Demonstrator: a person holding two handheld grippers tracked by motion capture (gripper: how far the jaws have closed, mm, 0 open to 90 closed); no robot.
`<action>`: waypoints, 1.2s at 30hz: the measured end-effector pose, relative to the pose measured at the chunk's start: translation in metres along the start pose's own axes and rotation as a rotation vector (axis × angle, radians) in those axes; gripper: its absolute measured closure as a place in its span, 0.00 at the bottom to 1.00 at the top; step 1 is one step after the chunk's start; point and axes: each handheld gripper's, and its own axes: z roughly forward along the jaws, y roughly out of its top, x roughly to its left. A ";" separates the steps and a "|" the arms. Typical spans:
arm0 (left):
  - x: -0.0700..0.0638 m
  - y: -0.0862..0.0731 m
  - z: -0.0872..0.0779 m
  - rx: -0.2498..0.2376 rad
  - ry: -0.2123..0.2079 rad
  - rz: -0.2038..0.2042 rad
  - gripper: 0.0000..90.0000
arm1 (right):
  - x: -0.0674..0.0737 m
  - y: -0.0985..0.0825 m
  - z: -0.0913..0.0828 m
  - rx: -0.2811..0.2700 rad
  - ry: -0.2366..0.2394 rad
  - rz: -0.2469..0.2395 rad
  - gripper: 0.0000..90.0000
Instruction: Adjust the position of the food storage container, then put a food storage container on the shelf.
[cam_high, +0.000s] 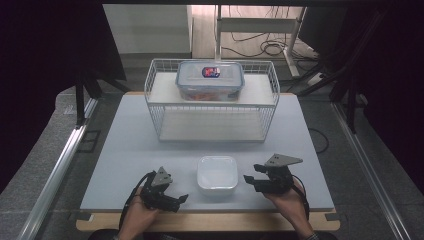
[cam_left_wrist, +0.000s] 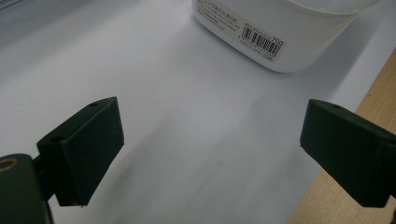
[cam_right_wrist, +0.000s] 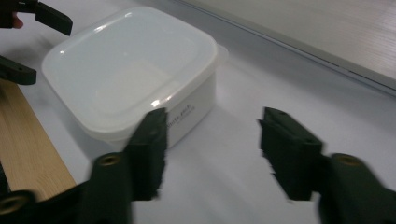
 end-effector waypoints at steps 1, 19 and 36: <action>0.001 0.000 0.001 0.003 0.004 -0.003 0.06 | -0.003 -0.004 0.001 -0.005 0.001 -0.005 0.22; 0.004 0.001 -0.002 -0.021 -0.036 -0.070 0.07 | -0.007 -0.007 0.003 -0.015 0.010 0.012 0.04; 0.007 0.039 -0.008 -0.074 -0.094 -0.086 0.06 | 0.004 0.010 0.010 -0.008 0.020 -0.017 0.05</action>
